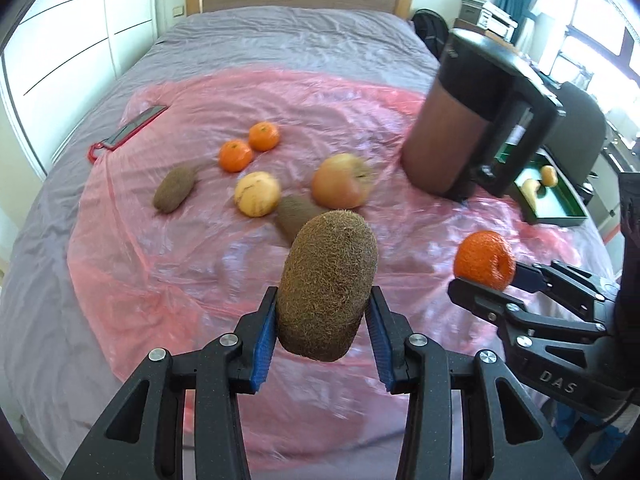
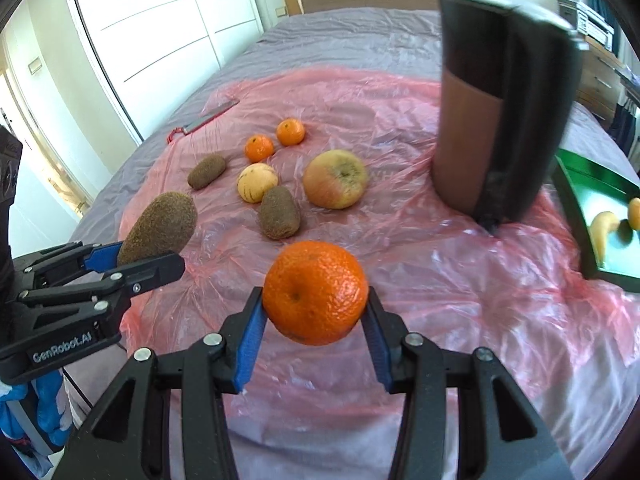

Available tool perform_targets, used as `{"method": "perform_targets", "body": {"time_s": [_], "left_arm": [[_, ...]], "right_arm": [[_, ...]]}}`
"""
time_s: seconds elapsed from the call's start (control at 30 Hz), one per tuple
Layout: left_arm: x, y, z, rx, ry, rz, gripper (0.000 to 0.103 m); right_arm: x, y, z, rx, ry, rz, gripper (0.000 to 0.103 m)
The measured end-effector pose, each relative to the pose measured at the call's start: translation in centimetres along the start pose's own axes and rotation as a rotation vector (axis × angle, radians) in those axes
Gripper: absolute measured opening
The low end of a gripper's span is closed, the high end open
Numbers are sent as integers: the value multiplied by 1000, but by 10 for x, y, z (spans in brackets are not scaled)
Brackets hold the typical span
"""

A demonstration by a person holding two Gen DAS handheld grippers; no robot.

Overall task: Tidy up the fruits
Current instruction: 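Carry the kiwi and mandarin with both tools over the green tray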

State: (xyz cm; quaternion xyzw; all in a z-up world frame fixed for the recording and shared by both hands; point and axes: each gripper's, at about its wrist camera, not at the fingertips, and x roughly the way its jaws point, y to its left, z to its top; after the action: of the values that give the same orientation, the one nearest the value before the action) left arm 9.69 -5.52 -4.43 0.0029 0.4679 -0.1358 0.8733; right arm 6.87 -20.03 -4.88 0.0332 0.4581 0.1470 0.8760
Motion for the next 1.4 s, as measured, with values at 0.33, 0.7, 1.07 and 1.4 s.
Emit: {"method": "perform_targets", "body": {"time_s": [0.33, 0.7, 1.07, 1.4], "left_arm": [[-35, -84, -6, 133, -39, -75, 37], [-7, -190, 24, 306, -28, -260, 37], [105, -308, 113, 360, -17, -423, 37], [187, -359, 175, 339, 60, -334, 37]], "right_arm": [[-59, -44, -21, 78, -81, -63, 21], [-94, -171, -26, 248, -127, -216, 21], [-87, -349, 10, 368, -119, -436, 21], [-43, -431, 25, 446, -48, -459, 21]]}}
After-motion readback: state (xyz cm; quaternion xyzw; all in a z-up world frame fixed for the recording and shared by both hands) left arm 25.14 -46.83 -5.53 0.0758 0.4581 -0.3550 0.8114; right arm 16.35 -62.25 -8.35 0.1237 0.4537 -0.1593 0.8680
